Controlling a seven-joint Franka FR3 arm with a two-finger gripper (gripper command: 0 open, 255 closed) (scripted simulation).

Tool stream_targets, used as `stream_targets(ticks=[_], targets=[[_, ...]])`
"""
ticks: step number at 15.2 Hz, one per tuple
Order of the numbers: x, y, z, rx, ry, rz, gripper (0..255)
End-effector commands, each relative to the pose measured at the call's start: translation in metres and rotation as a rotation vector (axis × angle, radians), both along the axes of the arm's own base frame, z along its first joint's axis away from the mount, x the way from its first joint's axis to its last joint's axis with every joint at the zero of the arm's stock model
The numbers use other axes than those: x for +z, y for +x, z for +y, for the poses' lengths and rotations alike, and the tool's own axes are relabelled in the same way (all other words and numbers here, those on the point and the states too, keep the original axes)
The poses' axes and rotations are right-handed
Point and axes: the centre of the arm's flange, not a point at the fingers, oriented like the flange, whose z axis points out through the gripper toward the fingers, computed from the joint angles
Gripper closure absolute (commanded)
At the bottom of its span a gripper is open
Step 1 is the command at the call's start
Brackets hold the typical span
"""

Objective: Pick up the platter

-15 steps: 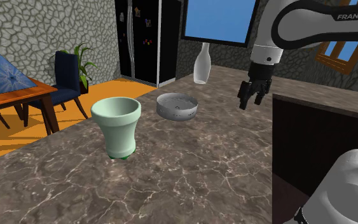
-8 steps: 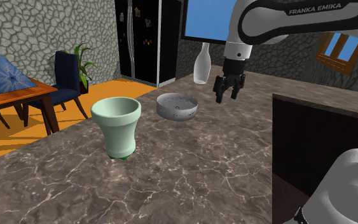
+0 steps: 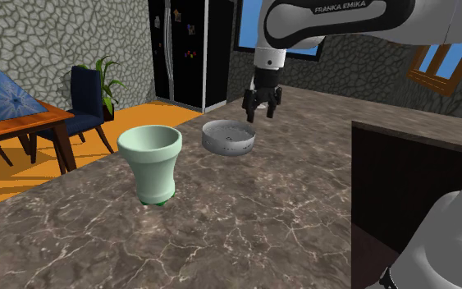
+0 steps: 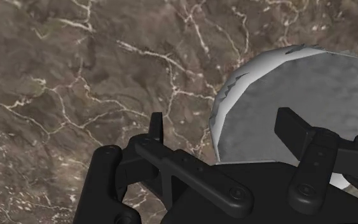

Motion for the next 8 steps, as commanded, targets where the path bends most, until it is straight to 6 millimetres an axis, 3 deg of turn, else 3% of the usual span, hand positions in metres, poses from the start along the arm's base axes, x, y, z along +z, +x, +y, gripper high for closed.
stream_targets(ticks=[1,8], targets=[[0.0,0.017,0.011,0.012,0.003,0.001,0],[-0.037,0.017,0.011,0.012,0.003,0.001,0]])
